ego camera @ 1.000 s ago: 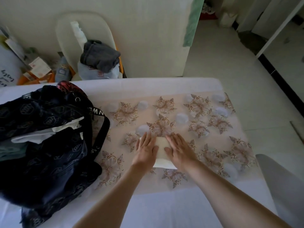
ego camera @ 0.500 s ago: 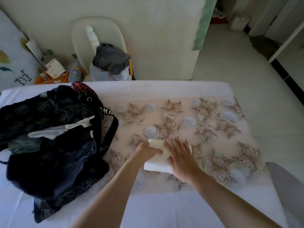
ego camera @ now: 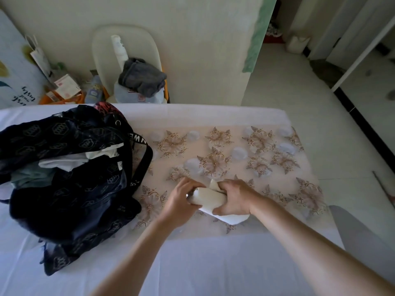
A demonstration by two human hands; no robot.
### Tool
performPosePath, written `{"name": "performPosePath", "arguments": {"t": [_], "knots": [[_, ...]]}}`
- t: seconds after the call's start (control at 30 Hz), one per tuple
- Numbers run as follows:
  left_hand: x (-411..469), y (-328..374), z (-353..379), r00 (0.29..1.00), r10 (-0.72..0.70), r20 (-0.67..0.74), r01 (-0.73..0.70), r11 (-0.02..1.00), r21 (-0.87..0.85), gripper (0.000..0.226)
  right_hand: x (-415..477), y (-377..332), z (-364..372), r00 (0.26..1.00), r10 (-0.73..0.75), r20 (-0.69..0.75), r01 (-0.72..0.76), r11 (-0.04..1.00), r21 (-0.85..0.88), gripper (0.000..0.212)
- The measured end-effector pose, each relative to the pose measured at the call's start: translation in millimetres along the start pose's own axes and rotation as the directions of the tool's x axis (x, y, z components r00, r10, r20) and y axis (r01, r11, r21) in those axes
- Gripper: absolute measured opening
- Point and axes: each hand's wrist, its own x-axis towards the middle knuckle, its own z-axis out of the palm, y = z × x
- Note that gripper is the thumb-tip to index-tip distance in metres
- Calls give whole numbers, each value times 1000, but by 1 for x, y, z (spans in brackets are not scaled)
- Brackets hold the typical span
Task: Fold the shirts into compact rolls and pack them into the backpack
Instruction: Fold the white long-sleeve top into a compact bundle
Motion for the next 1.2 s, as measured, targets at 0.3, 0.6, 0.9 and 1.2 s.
{"name": "performPosePath", "arguments": {"t": [0.3, 0.6, 0.9, 1.2], "knots": [[-30, -4, -37, 968, -131, 213, 74, 964, 257, 30, -31, -27, 103, 909, -331, -252, 210, 888, -409, 87], [-82, -40, 49, 957, 26, 290, -194, 798, 571, 83, -76, -18, 116, 957, -138, -254, 151, 988, 34, 68], [-106, -33, 53, 963, 259, 70, -255, 800, 544, 49, -75, -21, 133, 991, -82, -103, 45, 945, -323, 78], [-106, -25, 64, 926, -145, 349, -216, 553, 804, 131, -81, 5, 159, 975, -196, -102, 129, 881, -455, 112]]}}
